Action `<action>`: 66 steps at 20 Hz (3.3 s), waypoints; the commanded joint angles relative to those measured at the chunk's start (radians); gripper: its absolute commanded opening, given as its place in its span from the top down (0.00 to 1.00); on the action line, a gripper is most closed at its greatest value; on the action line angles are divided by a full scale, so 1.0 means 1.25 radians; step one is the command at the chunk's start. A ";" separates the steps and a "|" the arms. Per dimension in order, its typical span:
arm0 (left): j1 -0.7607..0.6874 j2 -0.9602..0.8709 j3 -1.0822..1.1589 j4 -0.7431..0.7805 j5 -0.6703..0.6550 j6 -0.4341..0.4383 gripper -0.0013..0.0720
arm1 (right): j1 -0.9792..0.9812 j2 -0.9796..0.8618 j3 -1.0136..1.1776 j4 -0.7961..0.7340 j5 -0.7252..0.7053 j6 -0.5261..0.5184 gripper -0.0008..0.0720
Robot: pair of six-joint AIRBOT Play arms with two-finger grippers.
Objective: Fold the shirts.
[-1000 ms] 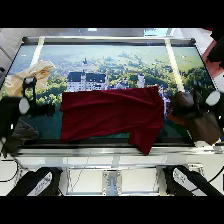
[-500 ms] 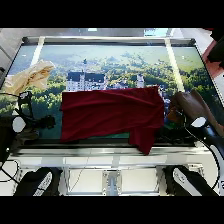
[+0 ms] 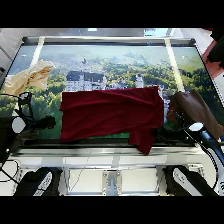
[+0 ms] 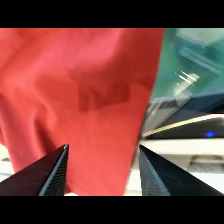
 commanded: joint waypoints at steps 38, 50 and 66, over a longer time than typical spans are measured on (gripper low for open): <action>0.002 -0.155 -0.105 -0.256 0.110 -0.188 0.97 | 0.114 0.063 0.178 0.073 0.101 -0.016 0.95; 0.000 -0.122 0.191 -0.091 0.049 0.034 0.97 | 0.117 0.213 0.348 -0.049 0.302 0.131 0.95; -0.067 -0.623 0.448 -0.073 0.256 0.135 0.97 | 0.182 -0.293 0.496 -0.031 -0.157 0.047 0.95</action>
